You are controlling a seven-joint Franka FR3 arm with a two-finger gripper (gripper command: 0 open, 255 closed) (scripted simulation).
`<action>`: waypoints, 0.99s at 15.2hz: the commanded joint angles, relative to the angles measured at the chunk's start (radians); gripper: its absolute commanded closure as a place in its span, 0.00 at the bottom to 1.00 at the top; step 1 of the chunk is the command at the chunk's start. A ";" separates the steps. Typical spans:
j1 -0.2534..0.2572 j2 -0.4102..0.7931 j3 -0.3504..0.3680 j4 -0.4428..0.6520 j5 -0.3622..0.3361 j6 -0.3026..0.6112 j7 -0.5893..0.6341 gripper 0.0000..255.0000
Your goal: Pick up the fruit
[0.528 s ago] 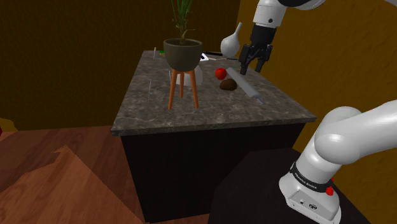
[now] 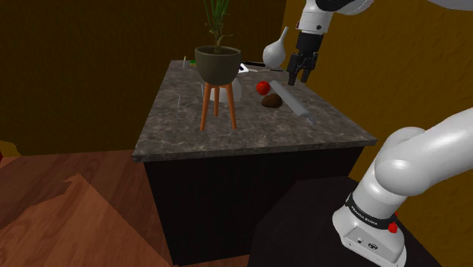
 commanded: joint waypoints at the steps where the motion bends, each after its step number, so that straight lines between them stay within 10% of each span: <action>1: 0.005 0.066 -0.043 0.040 -0.014 0.012 -0.088 0.00; 15: -0.007 0.658 -0.245 0.544 0.057 -0.022 -0.685 0.00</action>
